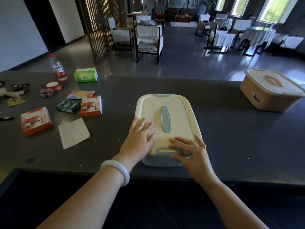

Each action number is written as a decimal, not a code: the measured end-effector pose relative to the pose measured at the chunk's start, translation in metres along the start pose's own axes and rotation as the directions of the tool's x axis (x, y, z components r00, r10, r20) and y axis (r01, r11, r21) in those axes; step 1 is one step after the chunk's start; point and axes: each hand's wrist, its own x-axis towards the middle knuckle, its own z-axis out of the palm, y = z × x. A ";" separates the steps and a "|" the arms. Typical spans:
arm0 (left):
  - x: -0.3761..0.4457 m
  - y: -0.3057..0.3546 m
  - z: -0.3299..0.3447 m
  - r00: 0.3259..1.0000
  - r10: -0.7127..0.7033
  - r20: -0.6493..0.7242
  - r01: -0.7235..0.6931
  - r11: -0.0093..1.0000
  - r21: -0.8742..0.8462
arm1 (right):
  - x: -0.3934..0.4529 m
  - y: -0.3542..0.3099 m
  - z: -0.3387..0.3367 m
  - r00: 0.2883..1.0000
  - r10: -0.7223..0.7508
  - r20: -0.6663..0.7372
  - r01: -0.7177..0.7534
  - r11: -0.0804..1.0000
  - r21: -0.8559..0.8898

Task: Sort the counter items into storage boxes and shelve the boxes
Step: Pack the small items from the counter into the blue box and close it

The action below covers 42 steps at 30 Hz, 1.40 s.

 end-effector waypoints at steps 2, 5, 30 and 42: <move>0.000 0.000 -0.002 1.000 0.000 0.030 0.000 1.000 -0.015 | -0.005 -0.001 0.000 0.997 -0.075 0.028 0.075 0.997 -0.010; -0.001 -0.001 -0.004 0.998 0.001 0.055 0.000 1.000 -0.029 | -0.010 -0.003 0.000 0.992 -0.121 0.036 0.121 0.993 -0.008; 0.109 0.007 0.017 0.994 -0.076 0.075 0.036 0.897 0.440 | 0.200 0.040 -0.022 0.977 0.137 0.163 -0.091 0.961 -0.263; 0.103 0.008 0.020 0.998 -0.054 0.035 0.033 0.899 0.436 | 0.283 0.084 0.015 0.931 0.213 0.296 -0.115 0.941 -0.318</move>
